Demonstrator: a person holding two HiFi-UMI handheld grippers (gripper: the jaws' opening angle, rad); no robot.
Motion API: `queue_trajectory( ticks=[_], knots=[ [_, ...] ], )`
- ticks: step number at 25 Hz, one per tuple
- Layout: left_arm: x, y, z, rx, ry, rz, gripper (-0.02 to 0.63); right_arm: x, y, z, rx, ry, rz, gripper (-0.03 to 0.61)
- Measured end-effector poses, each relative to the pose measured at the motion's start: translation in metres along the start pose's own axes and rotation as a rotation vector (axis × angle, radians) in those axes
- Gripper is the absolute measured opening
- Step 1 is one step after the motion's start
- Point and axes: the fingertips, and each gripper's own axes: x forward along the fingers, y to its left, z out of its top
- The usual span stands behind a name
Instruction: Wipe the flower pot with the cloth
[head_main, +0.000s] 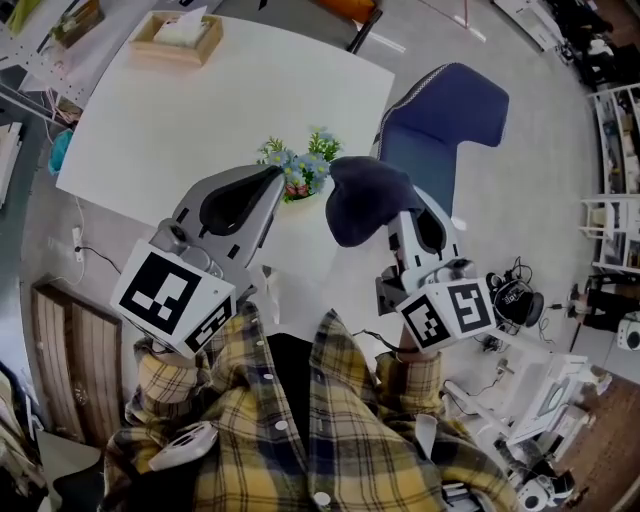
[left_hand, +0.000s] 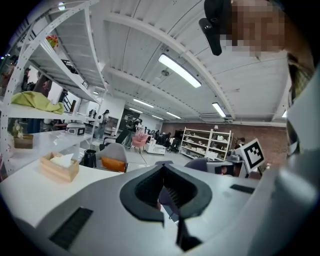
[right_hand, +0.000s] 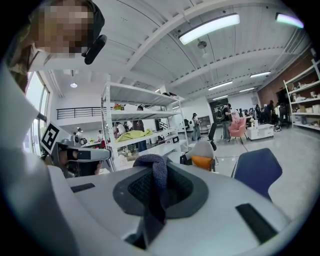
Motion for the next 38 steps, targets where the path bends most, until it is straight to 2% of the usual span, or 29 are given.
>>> queue_trajectory(
  ticks=[6, 14, 22, 28, 33, 38],
  knots=[
    [0.007, -0.003, -0.040, -0.027, 0.086, -0.054, 0.009, -0.001, -0.011, -0.029, 0.043, 0.062, -0.023, 0.017],
    [0.017, 0.010, -0.110, -0.072, 0.209, -0.063, 0.011, 0.005, -0.031, -0.070, 0.067, 0.141, -0.054, 0.017],
    [0.017, 0.025, -0.180, -0.089, 0.310, -0.044, 0.115, 0.012, -0.040, -0.108, 0.104, 0.192, -0.076, 0.017],
    [0.020, 0.035, -0.223, -0.073, 0.382, -0.024, 0.161, 0.019, -0.034, -0.126, 0.123, 0.221, -0.053, 0.017],
    [0.030, 0.044, -0.249, -0.017, 0.407, -0.011, 0.229, 0.028, -0.030, -0.140, 0.133, 0.238, -0.037, 0.017],
    [0.045, 0.058, -0.255, 0.018, 0.374, -0.008, 0.281, 0.034, -0.027, -0.158, 0.152, 0.266, -0.023, 0.017]
  ],
)
